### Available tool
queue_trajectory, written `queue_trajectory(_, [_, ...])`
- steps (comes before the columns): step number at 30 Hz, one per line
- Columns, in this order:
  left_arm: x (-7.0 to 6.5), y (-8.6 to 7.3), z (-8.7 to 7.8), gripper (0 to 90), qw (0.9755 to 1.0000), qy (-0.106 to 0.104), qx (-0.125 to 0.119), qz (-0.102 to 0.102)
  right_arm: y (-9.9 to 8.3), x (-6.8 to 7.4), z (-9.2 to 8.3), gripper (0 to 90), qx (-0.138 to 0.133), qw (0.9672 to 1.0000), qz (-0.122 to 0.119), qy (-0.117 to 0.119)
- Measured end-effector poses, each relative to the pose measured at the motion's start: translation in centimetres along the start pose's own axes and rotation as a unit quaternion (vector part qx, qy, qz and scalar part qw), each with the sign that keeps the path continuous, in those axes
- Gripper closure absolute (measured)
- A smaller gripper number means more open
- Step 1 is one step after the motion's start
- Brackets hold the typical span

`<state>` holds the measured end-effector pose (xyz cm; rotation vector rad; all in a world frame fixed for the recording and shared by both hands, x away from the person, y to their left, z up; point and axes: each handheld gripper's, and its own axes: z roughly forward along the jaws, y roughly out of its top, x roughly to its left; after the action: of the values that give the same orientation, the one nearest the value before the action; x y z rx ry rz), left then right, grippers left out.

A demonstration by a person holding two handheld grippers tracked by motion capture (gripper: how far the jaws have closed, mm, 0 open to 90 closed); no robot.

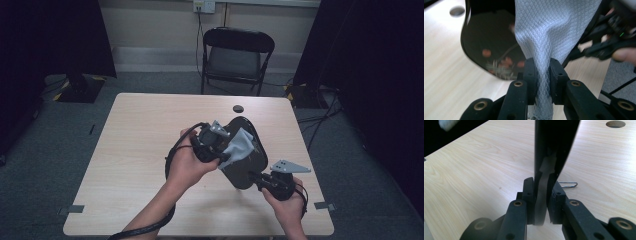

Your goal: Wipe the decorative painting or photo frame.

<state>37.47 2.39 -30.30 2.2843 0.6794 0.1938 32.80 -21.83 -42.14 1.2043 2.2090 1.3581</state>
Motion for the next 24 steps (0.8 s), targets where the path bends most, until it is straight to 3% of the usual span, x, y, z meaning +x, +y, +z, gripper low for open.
queue_trajectory(4, [-0.9,1.0,0.5,78.3,0.9999,-0.007,0.000,0.014,0.0,0.0,0.0,78.8,0.000,1.0000,0.000,0.000])
queue_trajectory(9, [-1.2,0.7,1.9,78.3,0.9997,-0.013,0.010,0.016,0.0,0.0,0.0,78.8,0.000,1.0000,0.000,0.001])
queue_trajectory(24, [-1.2,-2.9,5.5,78.3,0.9985,-0.021,0.051,0.004,0.0,0.0,0.0,78.7,0.000,1.0000,0.001,0.001])
